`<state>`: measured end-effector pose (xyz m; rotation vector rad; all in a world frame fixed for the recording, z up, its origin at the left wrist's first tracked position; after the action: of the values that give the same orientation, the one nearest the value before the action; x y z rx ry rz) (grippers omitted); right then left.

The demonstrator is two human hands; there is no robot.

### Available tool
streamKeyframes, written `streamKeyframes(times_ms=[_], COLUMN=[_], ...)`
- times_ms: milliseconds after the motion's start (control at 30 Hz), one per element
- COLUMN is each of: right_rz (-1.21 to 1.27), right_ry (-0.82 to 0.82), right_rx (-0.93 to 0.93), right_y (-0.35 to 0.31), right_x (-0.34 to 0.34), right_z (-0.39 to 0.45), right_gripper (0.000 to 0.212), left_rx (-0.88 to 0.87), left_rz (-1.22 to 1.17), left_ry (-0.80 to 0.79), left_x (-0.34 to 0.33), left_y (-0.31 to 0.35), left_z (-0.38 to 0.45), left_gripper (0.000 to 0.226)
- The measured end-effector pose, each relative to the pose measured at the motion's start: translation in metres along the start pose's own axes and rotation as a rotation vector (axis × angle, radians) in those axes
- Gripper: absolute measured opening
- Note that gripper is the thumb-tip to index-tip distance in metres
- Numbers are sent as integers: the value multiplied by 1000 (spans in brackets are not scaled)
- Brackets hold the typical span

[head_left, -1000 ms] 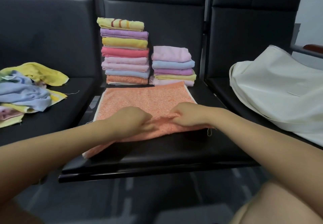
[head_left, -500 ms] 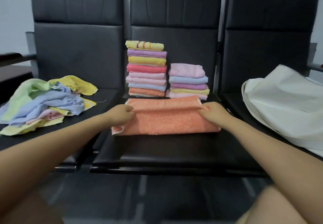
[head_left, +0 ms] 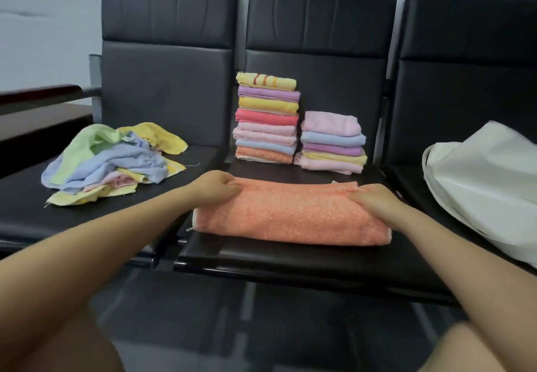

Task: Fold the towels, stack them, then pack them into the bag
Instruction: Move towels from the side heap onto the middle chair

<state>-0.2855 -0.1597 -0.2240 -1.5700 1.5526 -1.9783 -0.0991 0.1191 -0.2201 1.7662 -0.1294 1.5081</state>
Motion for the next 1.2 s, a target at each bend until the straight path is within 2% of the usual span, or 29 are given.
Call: streamKeyframes(times_ms=[67,200,267,367,467,533,667,867,967,1033,1133,1200], right_rz=[34,83,70,-111,-296,-410,-639,-510,-451,-442,-495,-450], right_ry=[-20,54,130,284,361,334,308,321,310,268,178,130], right_rx=[28,67,93,91,54,-46,-132,-90,-147,-222,-285,-289], right_y=[2,-3,-8,-11,-6,3,15,21,27,30,32,32], right_x=[-1,-6,-8,-9,-12,-17,-21,-19,-12,-6,0,0], right_z=[7,31,46,69,89,99,114,121,114,107,94,88], right_gripper=[7,12,21,28,22,19,35,42,58,65,62,59], left_rx=[-12,18,33,24,-36,-52,-19,-25,-142,-238,-339,-409], left_rz=[78,84,78,39,12,31,202,362,543,478,256,189], left_ry=[-4,44,90,192,294,307,182,224,268,255,202,131], left_x=[2,6,5,2,-1,-8,-35,-42,-43,-49,-67,-85], left_y=[-9,-26,-30,-32,-28,-26,-37,-33,-6,21,64,88], left_z=[7,30,45,70,92,106,131,140,131,118,96,82], left_gripper=[35,22,18,16,20,21,24,28,32,34,36,40])
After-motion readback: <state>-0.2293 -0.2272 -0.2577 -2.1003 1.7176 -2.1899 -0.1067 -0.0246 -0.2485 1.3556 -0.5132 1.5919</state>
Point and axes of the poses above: each hand's wrist, its own z-axis towards the middle knuckle, its own x-axis out of the back of the hand, y = z × x, the point moved 5 cm from there along z, towards the middle knuckle, and after that the axes turned 3 degrees about -y, right-handed, at the moved point
